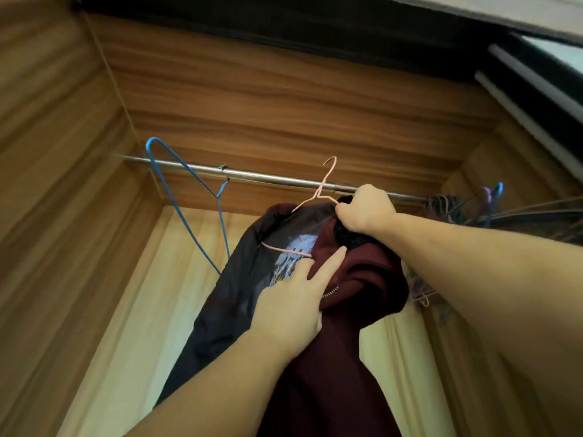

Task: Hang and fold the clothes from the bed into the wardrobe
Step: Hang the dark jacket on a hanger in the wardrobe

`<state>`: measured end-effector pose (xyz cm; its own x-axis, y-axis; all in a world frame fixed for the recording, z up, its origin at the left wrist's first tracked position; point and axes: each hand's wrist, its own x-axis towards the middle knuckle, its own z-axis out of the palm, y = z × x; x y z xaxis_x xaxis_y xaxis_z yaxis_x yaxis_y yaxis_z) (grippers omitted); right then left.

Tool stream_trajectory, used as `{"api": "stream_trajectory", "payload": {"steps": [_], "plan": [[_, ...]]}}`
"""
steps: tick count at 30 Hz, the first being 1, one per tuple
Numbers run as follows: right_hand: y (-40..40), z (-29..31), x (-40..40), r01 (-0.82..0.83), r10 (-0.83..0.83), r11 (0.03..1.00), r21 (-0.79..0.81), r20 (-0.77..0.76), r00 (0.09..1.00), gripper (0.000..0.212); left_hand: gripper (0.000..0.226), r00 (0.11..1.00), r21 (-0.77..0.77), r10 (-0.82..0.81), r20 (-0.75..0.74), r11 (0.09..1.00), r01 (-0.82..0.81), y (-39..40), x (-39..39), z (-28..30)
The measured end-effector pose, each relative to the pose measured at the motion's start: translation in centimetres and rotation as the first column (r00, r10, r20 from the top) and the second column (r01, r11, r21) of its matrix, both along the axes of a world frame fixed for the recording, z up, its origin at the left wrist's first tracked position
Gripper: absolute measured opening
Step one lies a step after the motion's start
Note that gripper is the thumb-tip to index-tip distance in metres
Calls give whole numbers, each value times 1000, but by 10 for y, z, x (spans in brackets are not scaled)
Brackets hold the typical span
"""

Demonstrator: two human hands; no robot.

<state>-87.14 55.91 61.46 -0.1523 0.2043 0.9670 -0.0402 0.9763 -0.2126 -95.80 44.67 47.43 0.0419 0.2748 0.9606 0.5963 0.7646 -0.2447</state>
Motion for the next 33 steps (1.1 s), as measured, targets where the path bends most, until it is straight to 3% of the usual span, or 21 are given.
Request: {"api": "stream_trajectory", "payload": {"steps": [2, 7, 18, 23, 30, 33], "plan": [[4, 11, 0, 32, -32, 999, -10, -32, 999, 23, 91, 999, 20, -52, 3, 998, 52, 9, -4, 8], [16, 29, 11, 161, -162, 985, -57, 1, 987, 29, 89, 973, 8, -229, 14, 973, 229, 35, -5, 25], [40, 17, -1, 273, -268, 962, -19, 131, 955, 27, 90, 922, -3, -376, 93, 926, 378, 67, -14, 6], [52, 11, 6, 385, -387, 921, 55, 211, 897, 20, 90, 889, -14, -440, 124, 895, 445, 85, -4, -2], [71, 1, 11, 364, -350, 931, -28, 217, 911, 24, 84, 824, -10, -527, 208, 841, 541, 109, 14, -19], [72, 9, 18, 377, -362, 925, -40, 198, 911, 21, 83, 844, -23, -503, 184, 857, 516, 109, 15, -3]]}}
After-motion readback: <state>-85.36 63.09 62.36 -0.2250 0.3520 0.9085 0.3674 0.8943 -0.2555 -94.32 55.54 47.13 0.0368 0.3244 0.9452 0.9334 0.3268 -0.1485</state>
